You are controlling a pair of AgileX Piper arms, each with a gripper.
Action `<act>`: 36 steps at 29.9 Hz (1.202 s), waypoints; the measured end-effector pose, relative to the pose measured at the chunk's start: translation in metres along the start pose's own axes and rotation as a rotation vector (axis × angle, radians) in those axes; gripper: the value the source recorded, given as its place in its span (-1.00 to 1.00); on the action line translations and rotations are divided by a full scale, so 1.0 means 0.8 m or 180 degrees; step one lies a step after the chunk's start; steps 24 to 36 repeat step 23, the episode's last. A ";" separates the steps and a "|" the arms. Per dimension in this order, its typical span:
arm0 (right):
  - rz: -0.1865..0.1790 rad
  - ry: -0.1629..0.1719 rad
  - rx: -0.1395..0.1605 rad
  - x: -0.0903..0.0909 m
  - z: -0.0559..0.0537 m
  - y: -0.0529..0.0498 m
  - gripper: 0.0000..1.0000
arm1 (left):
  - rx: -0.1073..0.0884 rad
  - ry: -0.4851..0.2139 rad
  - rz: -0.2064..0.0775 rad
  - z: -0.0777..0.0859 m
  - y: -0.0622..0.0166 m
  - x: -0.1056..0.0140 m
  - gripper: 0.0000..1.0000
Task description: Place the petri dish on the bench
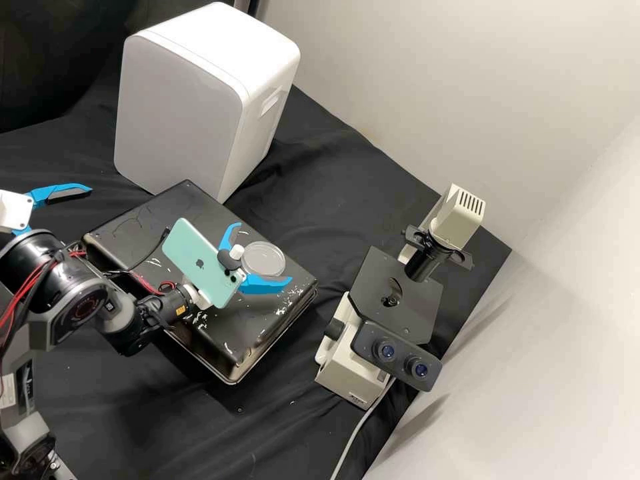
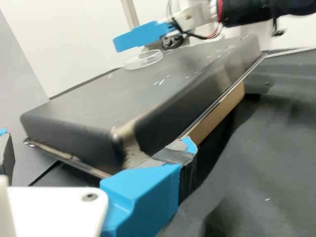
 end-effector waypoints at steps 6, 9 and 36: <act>0.0023 0.0026 0.0017 -0.012 -0.004 0.005 1.00 | 0.0066 0.0141 0.0110 0.000 0.0085 -0.004 1.00; 0.0033 0.0038 0.0019 -0.012 -0.005 0.006 1.00 | 0.0080 0.0210 0.0168 -0.001 0.0128 -0.007 1.00; 0.0033 0.0038 0.0019 -0.012 -0.005 0.006 1.00 | 0.0148 0.0311 0.0426 -0.004 0.0290 -0.026 1.00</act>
